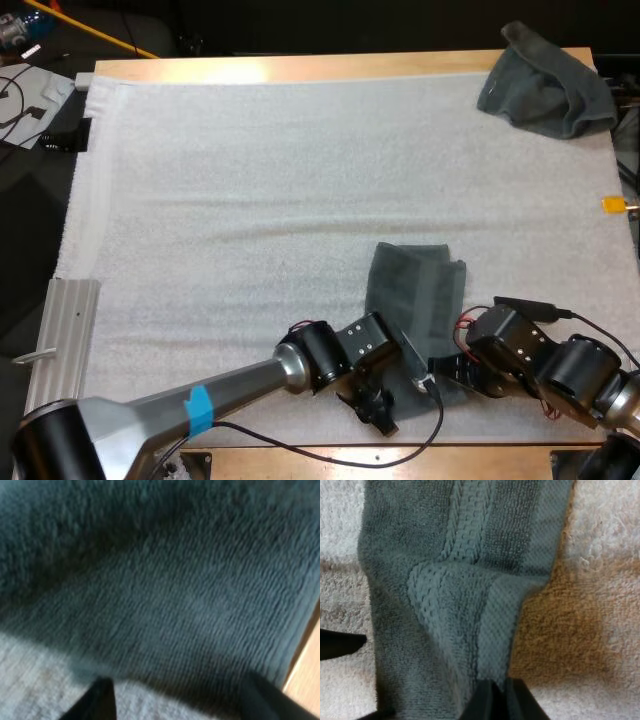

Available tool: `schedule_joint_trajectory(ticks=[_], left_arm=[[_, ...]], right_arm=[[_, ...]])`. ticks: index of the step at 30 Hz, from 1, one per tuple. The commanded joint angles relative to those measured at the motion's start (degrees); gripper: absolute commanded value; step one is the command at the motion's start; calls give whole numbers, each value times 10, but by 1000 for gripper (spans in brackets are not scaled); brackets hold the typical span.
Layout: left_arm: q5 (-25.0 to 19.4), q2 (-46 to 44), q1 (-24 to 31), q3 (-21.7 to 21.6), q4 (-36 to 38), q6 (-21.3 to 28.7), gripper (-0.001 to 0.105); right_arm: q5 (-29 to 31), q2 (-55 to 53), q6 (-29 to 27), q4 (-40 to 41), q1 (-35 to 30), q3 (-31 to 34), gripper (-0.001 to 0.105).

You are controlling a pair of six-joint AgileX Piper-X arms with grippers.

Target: Pick towel from pile, fold and stack

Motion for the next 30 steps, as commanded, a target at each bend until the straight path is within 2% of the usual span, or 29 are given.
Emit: schedule_joint_trajectory(ticks=[1, 8, 14, 20, 22, 25, 30], left_arm=[[12, 18, 0, -3, -5, 0, 53], [36, 47, -1, -3, -17, -3, 51], [31, 47, -2, -2, -9, -6, 30], [32, 46, -2, -6, 3, -7, 14], [34, 40, -1, -12, 13, -7, 4], [33, 24, -1, -28, 34, -6, 1], [29, -10, 0, -41, 69, 2, 2]], right_arm=[[2, -3, -4, 9, -1, -2, 0], [2, -1, -5, 9, -1, -2, 0], [2, -2, -7, 9, -2, -3, 0], [1, -3, -7, 4, -1, -3, 0], [2, -3, -9, 2, -1, -2, 0], [1, -1, -12, 0, -1, -2, 0], [0, -2, -24, -4, -2, -2, 0]])
